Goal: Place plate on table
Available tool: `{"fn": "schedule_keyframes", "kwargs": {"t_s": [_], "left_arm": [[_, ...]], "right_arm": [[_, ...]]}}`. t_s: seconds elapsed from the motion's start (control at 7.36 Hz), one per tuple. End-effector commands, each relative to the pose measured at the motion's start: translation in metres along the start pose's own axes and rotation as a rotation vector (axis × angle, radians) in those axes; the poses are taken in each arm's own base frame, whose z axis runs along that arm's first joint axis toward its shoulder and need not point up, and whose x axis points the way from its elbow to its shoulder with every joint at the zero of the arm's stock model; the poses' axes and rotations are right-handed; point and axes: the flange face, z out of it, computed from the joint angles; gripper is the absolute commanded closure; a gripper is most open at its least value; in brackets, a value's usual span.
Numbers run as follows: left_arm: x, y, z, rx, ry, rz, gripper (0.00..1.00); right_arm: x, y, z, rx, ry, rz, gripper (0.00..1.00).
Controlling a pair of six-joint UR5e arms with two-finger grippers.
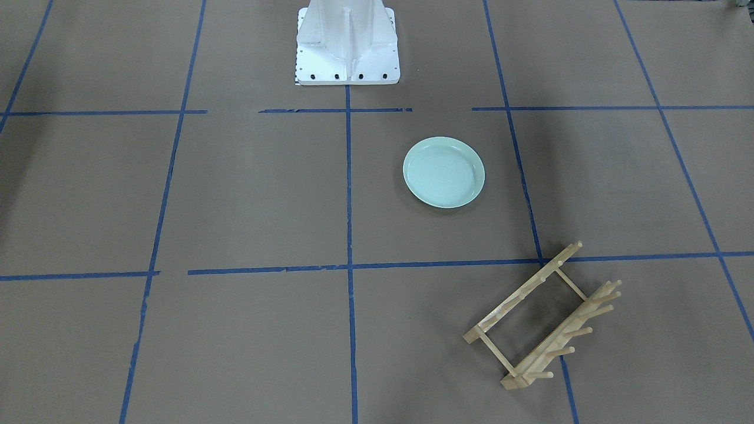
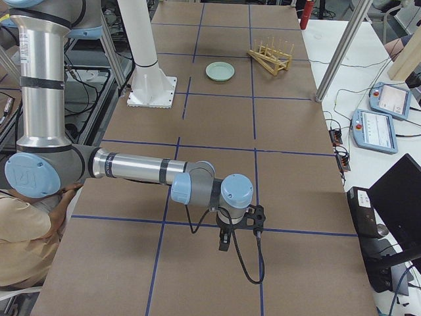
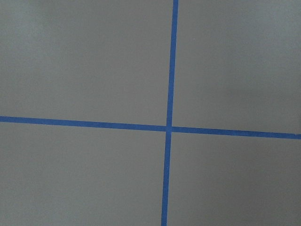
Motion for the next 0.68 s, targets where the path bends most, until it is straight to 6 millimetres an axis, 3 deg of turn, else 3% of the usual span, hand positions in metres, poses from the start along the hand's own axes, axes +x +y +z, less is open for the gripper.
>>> {"fn": "schedule_keyframes", "kwargs": {"t_s": [0.0,0.54], "left_arm": [[0.001,0.009,0.006,-0.002,-0.001,0.112,0.00],[-0.008,0.025,0.013,-0.089,-0.002,0.081,0.00]], "right_arm": [[0.000,0.001,0.000,-0.001,0.000,0.001,0.00],[0.000,0.000,0.000,0.000,0.000,0.000,0.00]]}}
